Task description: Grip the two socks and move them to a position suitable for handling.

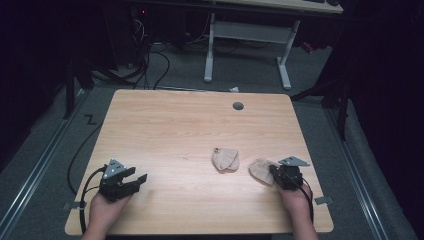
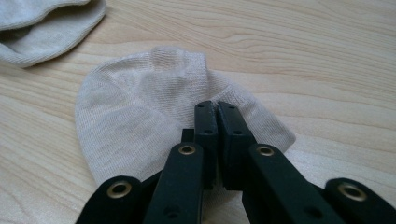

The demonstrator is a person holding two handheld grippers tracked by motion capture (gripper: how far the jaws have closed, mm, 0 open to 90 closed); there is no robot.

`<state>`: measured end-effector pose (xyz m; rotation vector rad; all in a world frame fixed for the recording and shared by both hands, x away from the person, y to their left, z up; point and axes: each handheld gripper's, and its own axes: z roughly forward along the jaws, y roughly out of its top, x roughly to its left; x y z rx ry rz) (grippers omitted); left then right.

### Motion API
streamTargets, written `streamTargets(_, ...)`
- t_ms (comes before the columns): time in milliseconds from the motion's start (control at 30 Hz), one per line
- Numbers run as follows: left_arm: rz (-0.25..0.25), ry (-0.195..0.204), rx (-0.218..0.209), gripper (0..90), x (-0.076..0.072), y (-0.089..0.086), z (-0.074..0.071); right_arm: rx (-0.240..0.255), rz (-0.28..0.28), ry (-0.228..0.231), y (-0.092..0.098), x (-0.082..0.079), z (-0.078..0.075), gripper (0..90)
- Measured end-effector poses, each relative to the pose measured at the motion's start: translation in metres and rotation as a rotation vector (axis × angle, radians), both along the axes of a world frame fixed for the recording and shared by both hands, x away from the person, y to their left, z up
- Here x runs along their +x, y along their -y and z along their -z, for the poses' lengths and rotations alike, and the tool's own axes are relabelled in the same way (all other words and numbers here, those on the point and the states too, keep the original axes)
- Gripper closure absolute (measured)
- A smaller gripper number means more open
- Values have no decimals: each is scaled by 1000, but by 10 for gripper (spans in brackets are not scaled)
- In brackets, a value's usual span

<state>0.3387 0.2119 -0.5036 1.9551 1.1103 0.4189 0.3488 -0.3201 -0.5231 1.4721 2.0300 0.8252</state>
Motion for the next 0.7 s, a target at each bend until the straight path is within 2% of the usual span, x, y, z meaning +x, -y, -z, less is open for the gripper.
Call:
streamTargets(233,24,-6,16,435,-2,9,1,-2,-31,-3,-6,-3,0,876)
streamTargets(433,38,4,21,437,-4,14,-1,-14,-112,-5,-22,-8,0,876)
streamTargets(700,40,4,21,437,-4,15,0,-15,-162,-14,-32,-14,-1,876)
